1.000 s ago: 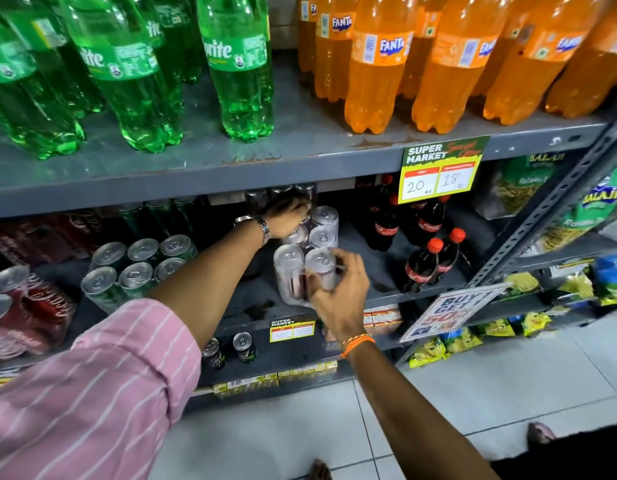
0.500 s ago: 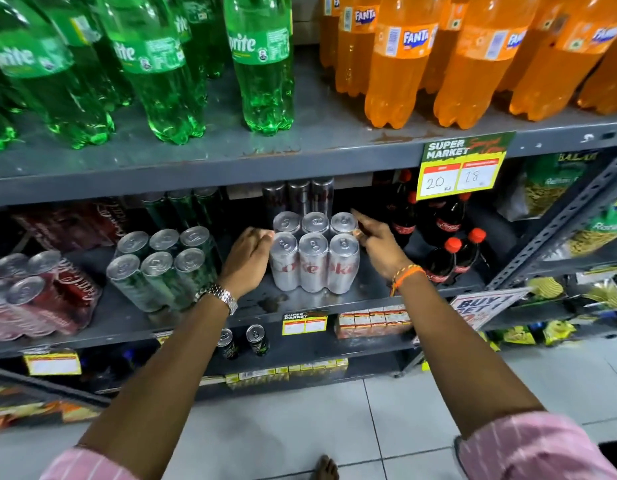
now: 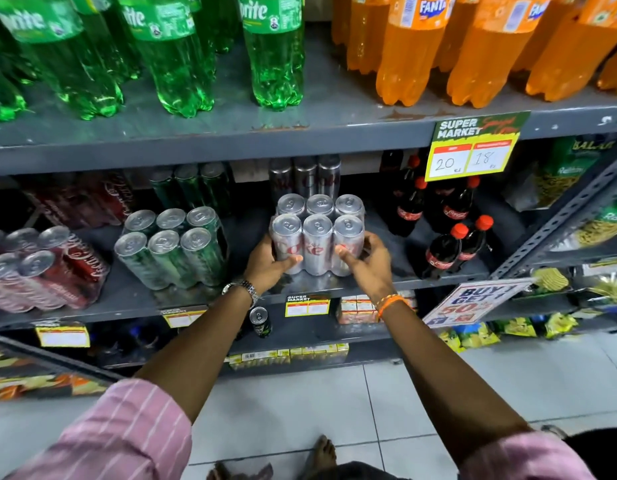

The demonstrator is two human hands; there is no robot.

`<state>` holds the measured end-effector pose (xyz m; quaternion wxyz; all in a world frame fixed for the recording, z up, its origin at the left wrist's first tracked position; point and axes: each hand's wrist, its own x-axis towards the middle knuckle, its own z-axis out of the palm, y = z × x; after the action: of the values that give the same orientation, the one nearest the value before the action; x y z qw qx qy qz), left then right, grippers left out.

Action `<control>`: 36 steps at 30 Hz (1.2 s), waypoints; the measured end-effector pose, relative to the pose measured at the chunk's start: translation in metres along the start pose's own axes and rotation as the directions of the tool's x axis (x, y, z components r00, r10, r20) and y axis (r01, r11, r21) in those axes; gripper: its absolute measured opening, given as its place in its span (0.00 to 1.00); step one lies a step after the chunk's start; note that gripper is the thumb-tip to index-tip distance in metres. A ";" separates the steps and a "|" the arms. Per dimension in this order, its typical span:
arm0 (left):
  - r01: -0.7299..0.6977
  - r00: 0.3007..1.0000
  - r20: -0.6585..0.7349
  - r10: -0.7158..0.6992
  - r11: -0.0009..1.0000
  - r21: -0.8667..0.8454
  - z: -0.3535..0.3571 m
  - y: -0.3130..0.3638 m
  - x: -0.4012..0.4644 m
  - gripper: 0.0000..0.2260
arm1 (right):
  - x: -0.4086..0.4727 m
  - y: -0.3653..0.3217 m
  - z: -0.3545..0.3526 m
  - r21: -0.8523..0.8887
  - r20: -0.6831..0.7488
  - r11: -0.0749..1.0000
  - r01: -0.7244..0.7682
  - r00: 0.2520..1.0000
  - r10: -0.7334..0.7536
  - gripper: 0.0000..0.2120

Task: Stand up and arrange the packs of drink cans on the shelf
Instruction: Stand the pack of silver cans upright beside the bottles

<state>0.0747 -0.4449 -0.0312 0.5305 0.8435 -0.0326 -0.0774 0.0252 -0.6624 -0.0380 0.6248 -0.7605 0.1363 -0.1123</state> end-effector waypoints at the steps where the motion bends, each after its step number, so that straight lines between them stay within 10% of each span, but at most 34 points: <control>1: -0.016 1.000 -0.004 0.016 1.000 0.017 0.000 0.000 0.000 0.29 | 0.002 -0.001 -0.001 -0.017 0.004 1.000 0.010 1.000 -0.010 0.24; 36: -0.107 0.989 -0.092 0.119 0.986 0.127 0.009 -0.013 -0.022 0.31 | 0.004 0.015 -0.010 -0.054 0.067 0.995 0.079 0.995 -0.076 0.26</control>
<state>0.0515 -0.4444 -0.0442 0.4826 0.8739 -0.0585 -0.0032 0.0249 -0.6755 -0.0504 0.6025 -0.7857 0.0894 -0.1077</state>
